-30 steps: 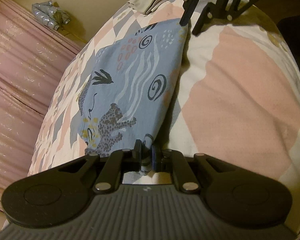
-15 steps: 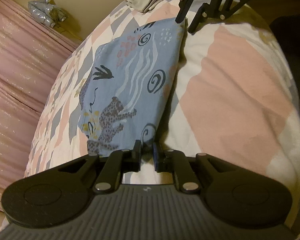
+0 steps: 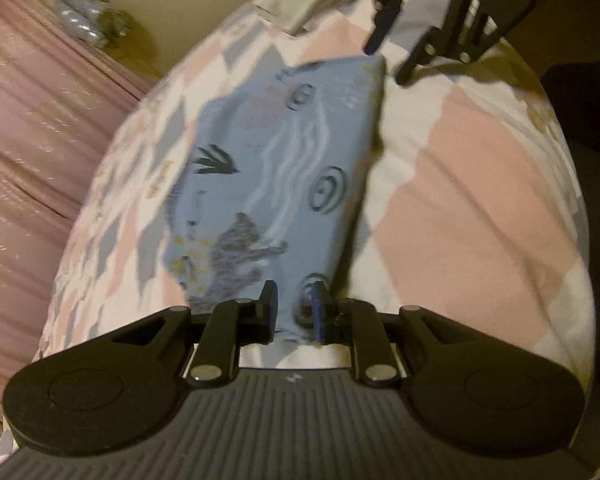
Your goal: Fold clothes
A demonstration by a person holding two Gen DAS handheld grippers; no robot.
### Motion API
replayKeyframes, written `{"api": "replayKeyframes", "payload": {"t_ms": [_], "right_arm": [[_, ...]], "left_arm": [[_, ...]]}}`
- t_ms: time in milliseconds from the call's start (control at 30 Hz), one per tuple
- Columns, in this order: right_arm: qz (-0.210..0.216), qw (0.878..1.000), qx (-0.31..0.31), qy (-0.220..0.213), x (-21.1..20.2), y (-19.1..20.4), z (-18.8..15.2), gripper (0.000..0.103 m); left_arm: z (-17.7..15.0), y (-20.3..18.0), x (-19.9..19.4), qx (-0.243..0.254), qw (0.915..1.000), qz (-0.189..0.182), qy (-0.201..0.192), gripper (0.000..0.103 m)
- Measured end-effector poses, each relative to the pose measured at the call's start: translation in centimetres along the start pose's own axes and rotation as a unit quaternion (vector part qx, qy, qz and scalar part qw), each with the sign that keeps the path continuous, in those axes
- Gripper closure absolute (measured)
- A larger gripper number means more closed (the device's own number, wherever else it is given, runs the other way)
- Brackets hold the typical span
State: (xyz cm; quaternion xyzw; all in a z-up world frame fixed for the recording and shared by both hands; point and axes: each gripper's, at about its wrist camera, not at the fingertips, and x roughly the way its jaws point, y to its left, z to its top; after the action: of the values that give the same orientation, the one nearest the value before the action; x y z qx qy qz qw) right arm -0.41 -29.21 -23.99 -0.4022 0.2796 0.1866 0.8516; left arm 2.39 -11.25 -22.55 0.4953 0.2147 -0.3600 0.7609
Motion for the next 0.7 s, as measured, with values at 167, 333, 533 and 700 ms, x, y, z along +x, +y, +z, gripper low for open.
{"api": "replayKeyframes", "payload": {"t_ms": [167, 333, 533, 700], "right_arm": [[0.010, 1.000, 0.002, 0.001, 0.3, 0.4, 0.5, 0.074], [0.012, 1.000, -0.004, 0.003, 0.3, 0.5, 0.9, 0.073], [0.015, 1.000, -0.005, 0.005, 0.2, 0.6, 0.9, 0.073], [0.014, 1.000, -0.006, 0.006, 0.1, 0.7, 0.8, 0.071]], "left_arm": [[0.8, -0.5, 1.2, 0.008, 0.9996, -0.009, 0.025, 0.087], [0.8, -0.5, 1.5, 0.008, 0.9995, -0.011, 0.030, 0.085], [0.8, -0.4, 1.5, 0.007, 0.9994, -0.012, 0.031, 0.084], [0.8, -0.7, 1.3, 0.008, 0.9995, -0.012, 0.028, 0.079]]}}
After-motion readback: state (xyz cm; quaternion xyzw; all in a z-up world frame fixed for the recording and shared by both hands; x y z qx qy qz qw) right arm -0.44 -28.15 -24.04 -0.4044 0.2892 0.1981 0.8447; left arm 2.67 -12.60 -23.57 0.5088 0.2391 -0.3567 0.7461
